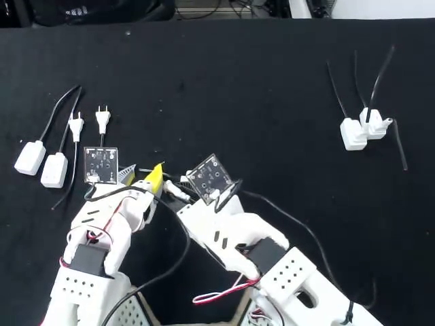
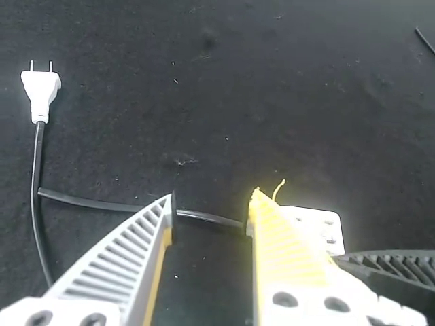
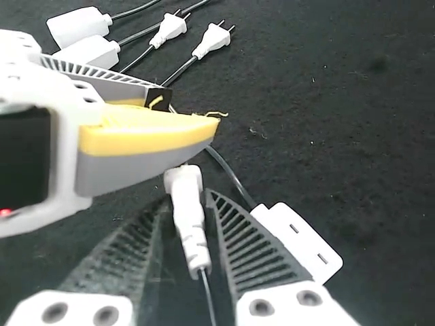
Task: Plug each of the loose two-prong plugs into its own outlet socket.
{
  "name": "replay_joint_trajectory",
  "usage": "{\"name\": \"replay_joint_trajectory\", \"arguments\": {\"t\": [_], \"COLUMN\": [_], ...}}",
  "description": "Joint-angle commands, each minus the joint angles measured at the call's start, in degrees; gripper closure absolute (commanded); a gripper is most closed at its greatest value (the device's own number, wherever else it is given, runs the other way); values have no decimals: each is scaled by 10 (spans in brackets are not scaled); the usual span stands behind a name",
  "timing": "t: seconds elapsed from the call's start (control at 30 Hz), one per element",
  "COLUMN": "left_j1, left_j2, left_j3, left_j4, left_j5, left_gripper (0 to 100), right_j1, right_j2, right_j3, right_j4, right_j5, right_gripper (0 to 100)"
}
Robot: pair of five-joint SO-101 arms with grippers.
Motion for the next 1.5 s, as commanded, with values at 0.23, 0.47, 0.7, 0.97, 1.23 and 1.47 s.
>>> {"name": "replay_joint_trajectory", "arguments": {"t": [0.23, 0.47, 0.7, 0.97, 1.23, 1.47], "left_j1": [24, 24, 20, -41, -183, -279], "left_j2": [7, 8, 3, 2, 2, 2], "left_j3": [-4, -3, -4, -46, -51, -58], "left_j4": [16, 17, 16, 12, 12, 11], "left_j5": [-25, -27, -25, 15, 66, 121], "left_gripper": [812, 812, 812, 812, 812, 812], "right_j1": [36, 37, 37, 43, 24, -98], "right_j2": [-24, -43, -123, -100, 27, 225], "right_j3": [-25, -22, 13, 13, -65, -109], "right_j4": [-29, -29, -5, 25, 128, 82], "right_j5": [-8, -8, -4, 2, 56, 64], "right_gripper": [988, 988, 988, 988, 953, 864]}}
